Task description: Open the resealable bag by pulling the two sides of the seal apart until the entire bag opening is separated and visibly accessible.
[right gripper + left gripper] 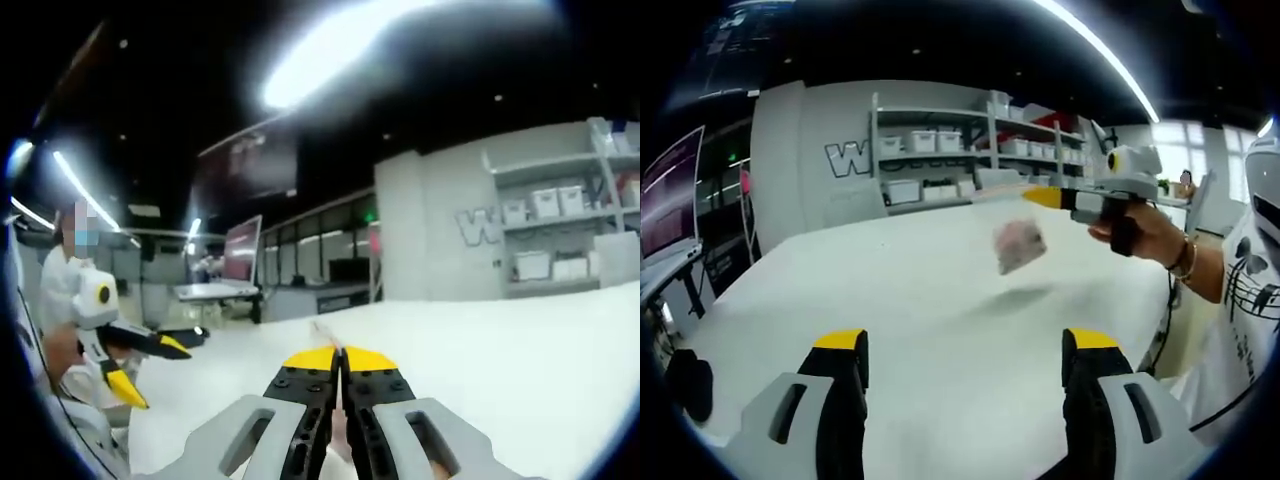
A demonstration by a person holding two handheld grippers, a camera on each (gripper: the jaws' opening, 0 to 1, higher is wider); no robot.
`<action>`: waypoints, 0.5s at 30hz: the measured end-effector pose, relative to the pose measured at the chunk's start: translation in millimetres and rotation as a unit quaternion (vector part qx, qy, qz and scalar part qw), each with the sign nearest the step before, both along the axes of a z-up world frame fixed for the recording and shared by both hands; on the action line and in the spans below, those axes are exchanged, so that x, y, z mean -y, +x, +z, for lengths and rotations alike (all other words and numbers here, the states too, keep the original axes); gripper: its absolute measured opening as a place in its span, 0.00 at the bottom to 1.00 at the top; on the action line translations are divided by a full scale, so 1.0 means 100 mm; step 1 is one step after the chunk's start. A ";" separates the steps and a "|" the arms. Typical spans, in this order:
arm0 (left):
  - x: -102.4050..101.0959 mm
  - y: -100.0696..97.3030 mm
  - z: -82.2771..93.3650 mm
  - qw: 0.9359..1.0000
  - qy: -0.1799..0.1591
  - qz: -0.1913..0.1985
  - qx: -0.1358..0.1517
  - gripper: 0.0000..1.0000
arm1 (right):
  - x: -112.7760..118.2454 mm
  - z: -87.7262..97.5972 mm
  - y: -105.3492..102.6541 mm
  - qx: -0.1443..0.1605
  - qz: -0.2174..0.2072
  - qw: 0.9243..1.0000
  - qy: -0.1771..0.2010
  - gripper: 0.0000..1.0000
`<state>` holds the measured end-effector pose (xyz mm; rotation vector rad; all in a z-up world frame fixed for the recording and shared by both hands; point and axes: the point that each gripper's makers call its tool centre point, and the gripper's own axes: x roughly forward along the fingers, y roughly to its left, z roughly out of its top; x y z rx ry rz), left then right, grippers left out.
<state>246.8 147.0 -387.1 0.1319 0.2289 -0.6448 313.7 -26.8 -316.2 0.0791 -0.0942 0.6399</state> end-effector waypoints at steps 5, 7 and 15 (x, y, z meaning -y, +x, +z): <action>0.00 0.00 0.01 1.000 0.000 0.000 0.001 0.78 | 0.00 0.02 -0.09 0.002 0.005 1.000 0.003 0.00; 0.01 -0.01 0.00 1.000 0.001 -0.002 0.000 0.78 | 0.00 0.03 -0.14 0.004 0.006 1.000 0.005 0.00; 0.06 -0.02 0.01 1.000 0.003 -0.009 0.001 0.77 | -0.01 0.06 -0.28 0.006 0.012 1.000 0.013 0.00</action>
